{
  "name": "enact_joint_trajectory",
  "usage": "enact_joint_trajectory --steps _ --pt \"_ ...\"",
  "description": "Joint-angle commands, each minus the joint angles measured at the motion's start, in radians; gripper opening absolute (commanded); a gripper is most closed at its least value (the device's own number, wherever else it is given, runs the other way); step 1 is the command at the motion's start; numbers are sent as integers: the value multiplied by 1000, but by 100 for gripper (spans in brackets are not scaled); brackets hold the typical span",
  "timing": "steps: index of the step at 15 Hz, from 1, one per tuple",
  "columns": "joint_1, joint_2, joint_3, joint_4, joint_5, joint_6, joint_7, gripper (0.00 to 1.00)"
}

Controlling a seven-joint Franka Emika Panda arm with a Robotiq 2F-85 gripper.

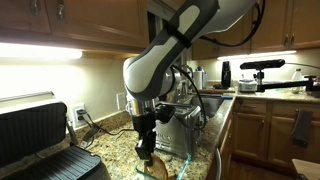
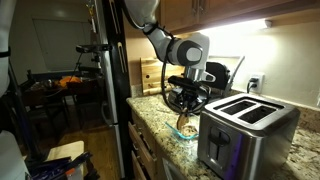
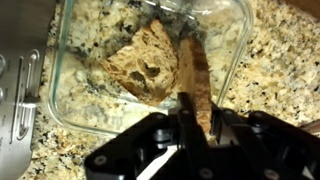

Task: Put a slice of bread in the toaster

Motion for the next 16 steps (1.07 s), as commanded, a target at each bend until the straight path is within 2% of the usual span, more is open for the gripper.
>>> enact_joint_trajectory --steps 1,16 --pt "-7 -39 -8 -34 -18 42 42 8" --pt "-23 -161 -28 -88 -13 56 55 8"
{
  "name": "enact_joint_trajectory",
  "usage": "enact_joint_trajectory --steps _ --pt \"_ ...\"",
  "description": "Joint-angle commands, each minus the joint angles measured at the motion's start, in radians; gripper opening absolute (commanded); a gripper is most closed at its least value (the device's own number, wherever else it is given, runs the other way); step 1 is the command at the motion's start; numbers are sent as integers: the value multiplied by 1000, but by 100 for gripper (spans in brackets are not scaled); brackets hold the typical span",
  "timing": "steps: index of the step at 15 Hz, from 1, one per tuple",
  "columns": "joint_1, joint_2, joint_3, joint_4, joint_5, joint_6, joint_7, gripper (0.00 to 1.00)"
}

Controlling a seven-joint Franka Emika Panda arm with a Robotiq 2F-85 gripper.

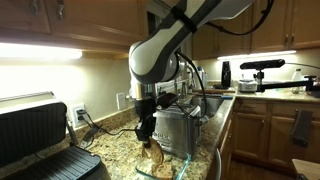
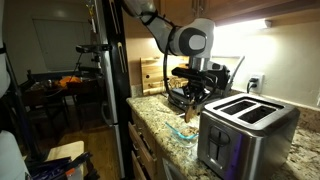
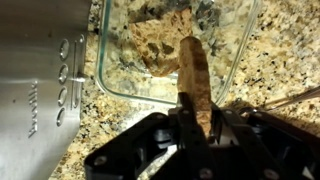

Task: Put a slice of bread in the toaster

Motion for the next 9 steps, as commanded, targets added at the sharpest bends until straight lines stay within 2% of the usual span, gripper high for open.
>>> enact_joint_trajectory --steps 1,9 --pt "-10 -87 -2 -76 -13 24 24 8" --pt "-16 -169 -12 -126 -8 37 22 8"
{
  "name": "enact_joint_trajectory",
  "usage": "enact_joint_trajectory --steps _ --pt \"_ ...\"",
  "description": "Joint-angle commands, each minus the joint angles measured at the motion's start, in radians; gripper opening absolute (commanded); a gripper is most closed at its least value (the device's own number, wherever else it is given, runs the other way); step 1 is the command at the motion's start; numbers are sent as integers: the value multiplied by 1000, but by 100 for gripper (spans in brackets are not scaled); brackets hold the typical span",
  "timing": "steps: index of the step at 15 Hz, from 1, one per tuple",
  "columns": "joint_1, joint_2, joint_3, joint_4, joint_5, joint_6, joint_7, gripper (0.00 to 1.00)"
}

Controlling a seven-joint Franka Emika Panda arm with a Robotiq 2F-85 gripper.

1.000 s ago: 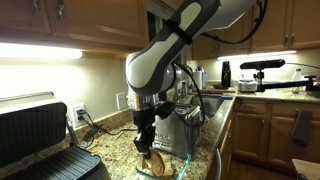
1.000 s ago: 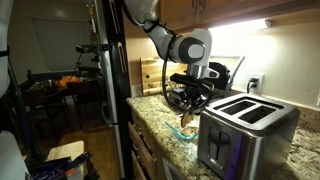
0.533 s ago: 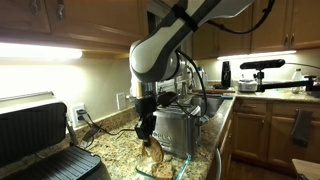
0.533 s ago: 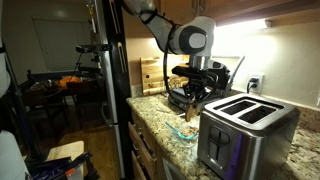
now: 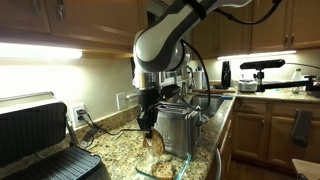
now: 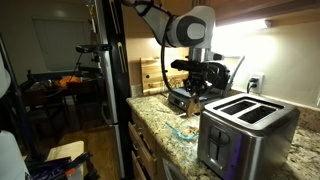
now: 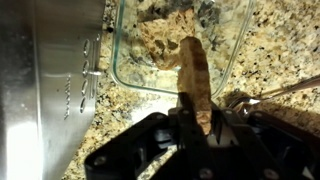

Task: Put a slice of bread in the toaster

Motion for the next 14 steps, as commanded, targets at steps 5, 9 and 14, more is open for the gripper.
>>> enact_joint_trajectory --steps 5,9,14 --pt "-19 -143 -17 -120 -6 56 27 8" --pt "-31 -186 -34 -144 -6 74 30 8" --pt "-48 -212 -55 -143 -12 102 35 8"
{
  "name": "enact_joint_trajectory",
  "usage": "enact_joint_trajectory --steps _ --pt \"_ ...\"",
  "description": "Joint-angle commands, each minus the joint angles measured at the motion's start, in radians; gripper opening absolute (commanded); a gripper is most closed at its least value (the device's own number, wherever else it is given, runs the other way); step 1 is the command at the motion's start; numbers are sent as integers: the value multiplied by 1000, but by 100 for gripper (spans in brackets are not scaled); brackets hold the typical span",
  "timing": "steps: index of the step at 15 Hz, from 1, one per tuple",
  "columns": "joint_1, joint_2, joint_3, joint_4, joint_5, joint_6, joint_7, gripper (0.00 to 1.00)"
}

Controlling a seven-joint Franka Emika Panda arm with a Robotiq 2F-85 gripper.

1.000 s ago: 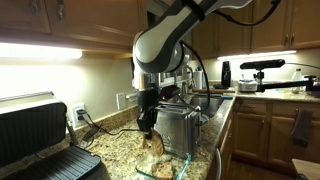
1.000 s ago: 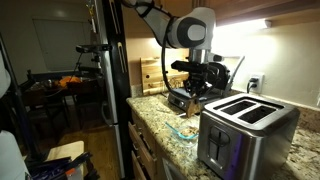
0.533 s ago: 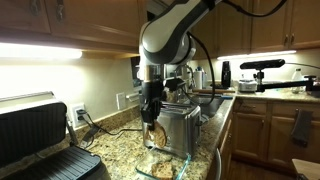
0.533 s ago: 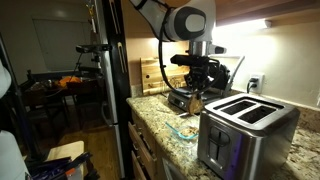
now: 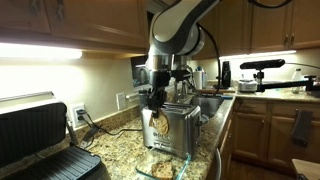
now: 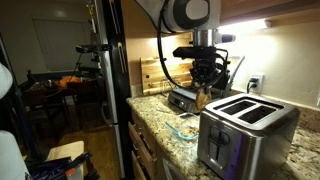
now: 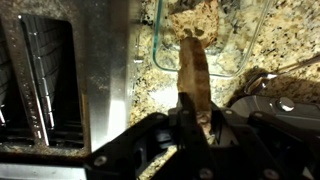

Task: Put a slice of bread in the toaster

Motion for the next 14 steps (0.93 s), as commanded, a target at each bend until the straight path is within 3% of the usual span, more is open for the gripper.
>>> enact_joint_trajectory --steps 1,14 --pt "-13 -61 -14 -52 -14 46 35 8" --pt "-38 -85 -54 -45 -32 88 81 8"
